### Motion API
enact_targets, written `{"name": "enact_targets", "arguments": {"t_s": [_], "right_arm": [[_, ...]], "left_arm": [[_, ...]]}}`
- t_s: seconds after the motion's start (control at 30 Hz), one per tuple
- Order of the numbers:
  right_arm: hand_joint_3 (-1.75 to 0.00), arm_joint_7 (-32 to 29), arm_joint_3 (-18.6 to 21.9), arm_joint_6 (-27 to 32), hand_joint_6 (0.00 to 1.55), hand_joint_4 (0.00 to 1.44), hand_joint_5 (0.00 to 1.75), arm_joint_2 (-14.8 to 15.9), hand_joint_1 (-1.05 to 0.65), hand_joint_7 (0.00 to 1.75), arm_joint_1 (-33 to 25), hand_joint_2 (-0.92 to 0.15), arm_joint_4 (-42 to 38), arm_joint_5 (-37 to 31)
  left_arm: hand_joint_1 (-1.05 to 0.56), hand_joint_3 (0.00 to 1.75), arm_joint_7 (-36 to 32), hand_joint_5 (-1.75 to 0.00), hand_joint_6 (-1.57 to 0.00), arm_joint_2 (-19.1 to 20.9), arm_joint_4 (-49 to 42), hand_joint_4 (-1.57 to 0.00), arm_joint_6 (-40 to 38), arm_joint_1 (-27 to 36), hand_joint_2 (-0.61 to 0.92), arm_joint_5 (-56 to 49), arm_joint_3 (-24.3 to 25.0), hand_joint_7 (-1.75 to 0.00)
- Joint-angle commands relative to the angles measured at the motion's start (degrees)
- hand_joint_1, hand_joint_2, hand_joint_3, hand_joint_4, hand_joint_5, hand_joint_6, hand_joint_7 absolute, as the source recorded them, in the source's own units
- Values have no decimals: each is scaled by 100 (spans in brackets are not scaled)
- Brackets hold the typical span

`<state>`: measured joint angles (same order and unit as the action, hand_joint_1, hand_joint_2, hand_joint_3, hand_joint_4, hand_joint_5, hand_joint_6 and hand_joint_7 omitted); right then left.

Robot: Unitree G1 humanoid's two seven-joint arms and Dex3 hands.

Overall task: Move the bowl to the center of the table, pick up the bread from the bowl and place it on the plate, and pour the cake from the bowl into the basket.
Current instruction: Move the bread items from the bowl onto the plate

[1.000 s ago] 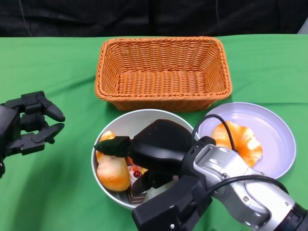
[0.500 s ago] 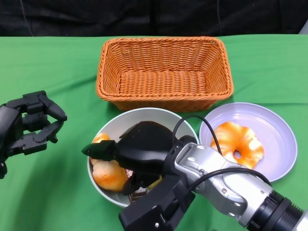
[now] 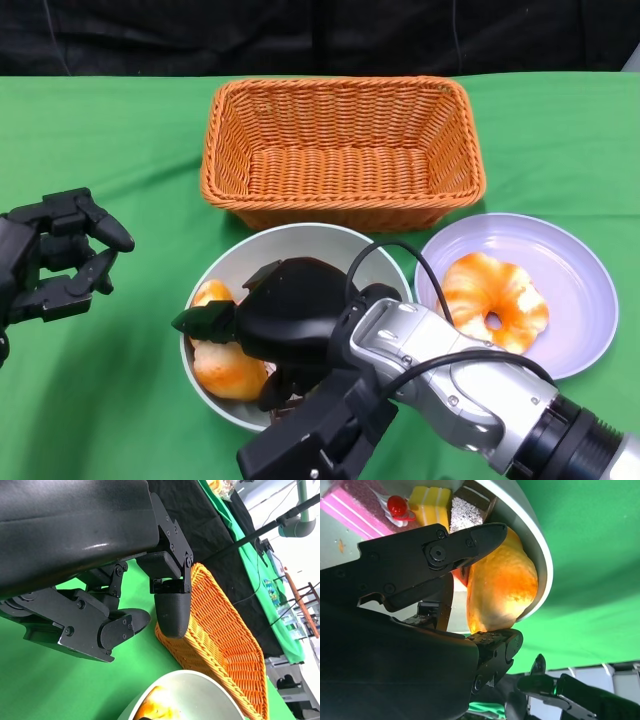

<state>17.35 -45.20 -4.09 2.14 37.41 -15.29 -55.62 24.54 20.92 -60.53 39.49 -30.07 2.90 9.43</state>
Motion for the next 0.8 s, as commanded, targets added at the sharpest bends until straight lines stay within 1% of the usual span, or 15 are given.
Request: {"name": "enact_targets", "arguments": {"t_s": [0.03, 0.17, 0.23, 0.3, 0.37, 0.5, 0.6, 0.67, 0.7, 0.8], "right_arm": [[-10, 314, -37, 274, 44, 46, 91, 155, -72, 2, -127, -92, 199, -170], [-11, 430, -72, 469, 46, 48, 84, 186, -72, 2, -160, -92, 357, -318], [-12, 398, -77, 559, 51, 57, 68, 214, -72, 1, -199, -92, 451, -427], [-14, 416, -35, 590, 56, 62, 59, 238, -68, 1, -244, -92, 546, -419], [-17, 379, 3, 583, 59, 66, 57, 250, -59, 2, -282, -92, 584, -380], [-12, -563, 189, 263, 73, 79, 68, 196, -42, 5, -483, -92, 295, -113], [-13, -1105, 270, 12, 84, 84, 72, 169, -37, 8, -509, -92, 37, 41], [-14, -1342, 306, -110, 87, 85, 74, 173, -36, 9, -488, -92, -118, 91], [-14, -1429, 311, -138, 88, 82, 84, 177, -35, 7, -476, -92, -173, 92], [-10, -1684, 278, -195, 88, 81, 93, 215, -33, 4, -422, -92, -324, 7]], "left_arm": [[-3, 78, -28, -156, -73, 140, -41, -67, 9, -68, 69, 11, 24, -126], [-3, 75, -42, -156, -73, 150, -50, -68, 14, -79, 71, -7, 16, -124], [-2, 74, -52, -156, -74, 165, -81, -69, 33, -98, 71, -30, 8, -124], [-1, 74, -41, -156, -74, 170, -98, -69, 13, -110, 72, -25, 12, -124], [-2, 74, -38, -156, -74, 170, -97, -70, -14, -113, 72, -15, 16, -124], [-2, 72, -143, -155, -74, 178, -102, -70, 18, -109, 72, -82, -5, -124], [-1, 73, -167, -154, -74, 173, -91, -70, 8, -105, 73, -88, -4, -125], [-1, 73, -155, -154, -74, 166, -104, -70, -21, -115, 73, -69, 7, -125], [-2, 73, -144, -154, -74, 166, -115, -70, -18, -119, 73, -61, 11, -126], [-2, 73, -159, -154, -73, 173, -143, -70, -1, -134, 73, -81, 3, -126]]}}
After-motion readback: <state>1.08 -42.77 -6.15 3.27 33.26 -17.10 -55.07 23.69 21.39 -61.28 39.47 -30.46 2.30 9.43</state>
